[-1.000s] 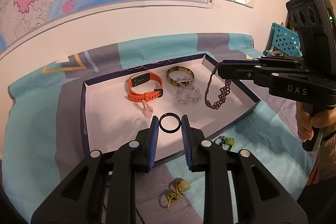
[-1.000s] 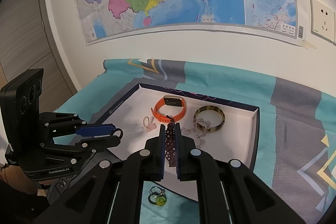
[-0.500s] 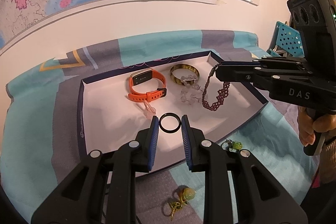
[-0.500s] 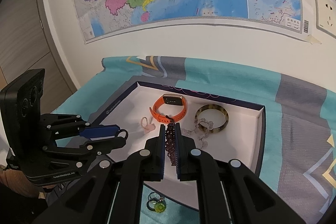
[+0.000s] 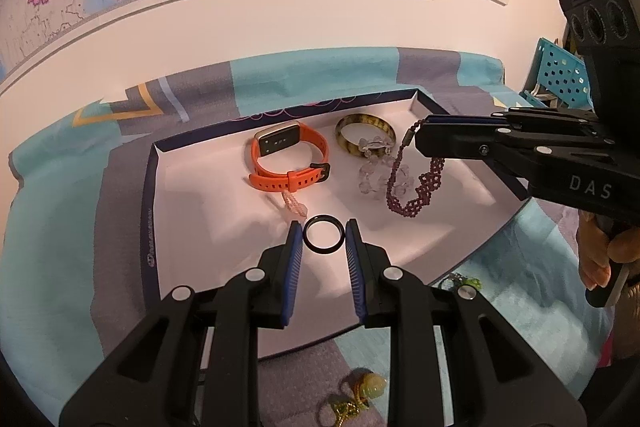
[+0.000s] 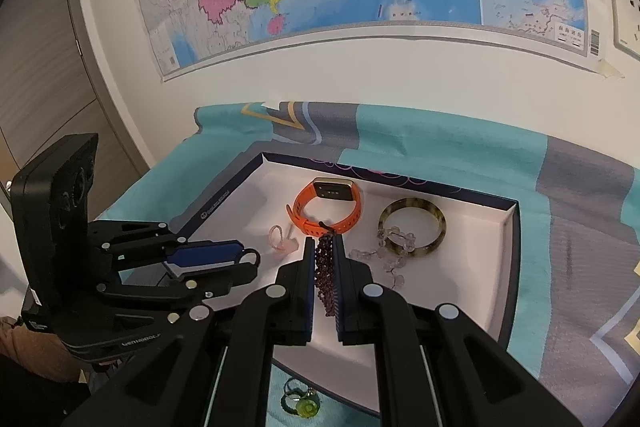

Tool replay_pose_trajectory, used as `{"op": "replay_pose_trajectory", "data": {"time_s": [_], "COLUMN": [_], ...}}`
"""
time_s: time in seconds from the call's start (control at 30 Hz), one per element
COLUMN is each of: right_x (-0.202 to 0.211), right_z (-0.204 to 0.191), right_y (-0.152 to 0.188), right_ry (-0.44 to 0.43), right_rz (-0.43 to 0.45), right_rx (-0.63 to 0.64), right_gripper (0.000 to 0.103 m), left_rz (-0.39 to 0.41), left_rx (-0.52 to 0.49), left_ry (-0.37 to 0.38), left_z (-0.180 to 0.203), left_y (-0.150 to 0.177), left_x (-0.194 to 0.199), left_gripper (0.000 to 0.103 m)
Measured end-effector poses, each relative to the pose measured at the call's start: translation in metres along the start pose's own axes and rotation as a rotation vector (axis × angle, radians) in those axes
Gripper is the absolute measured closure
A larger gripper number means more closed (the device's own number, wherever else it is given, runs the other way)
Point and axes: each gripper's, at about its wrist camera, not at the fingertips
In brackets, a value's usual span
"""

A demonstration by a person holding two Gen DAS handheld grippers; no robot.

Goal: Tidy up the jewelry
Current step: 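Carry the black ring and dark beaded necklace over the tray with both tools, then lower the necklace into the tray and open the right tool while the left tool releases the ring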

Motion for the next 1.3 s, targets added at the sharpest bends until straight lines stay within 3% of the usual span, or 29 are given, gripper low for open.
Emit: {"op": "replay_pose_trajectory", "data": {"time_s": [1.03,1.13,1.3], "right_x": [-0.046,-0.044,-0.035], "right_z": [0.038,0.039,0.038], "right_y": [0.013,0.014,0.018], "right_ry": [0.062,0.074,0.09], "right_rz": [-0.105,-0.104,-0.098], "right_rx": [-0.097,-0.102,-0.102], "right_gripper": [0.091,0.079,0.076], "left_rz": [-0.091,-0.083,-0.036], "left_rx": [0.04,0.045,0.064], "left_ry": [-0.027,-0.032,-0.032], "left_z": [-0.007,-0.007,-0.011], "left_y": [-0.008,-0.007,-0.008], "left_x": [-0.041,-0.038,-0.022], "left_gripper": [0.08,0.074,0.063]}}
Point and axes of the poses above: each gripper's, at about its wrist camera, not at the fingertips, and x roughly against the way its jaws point, z to its right, y to its underside, and after that the axes turned 15 degrees about x, right-handed
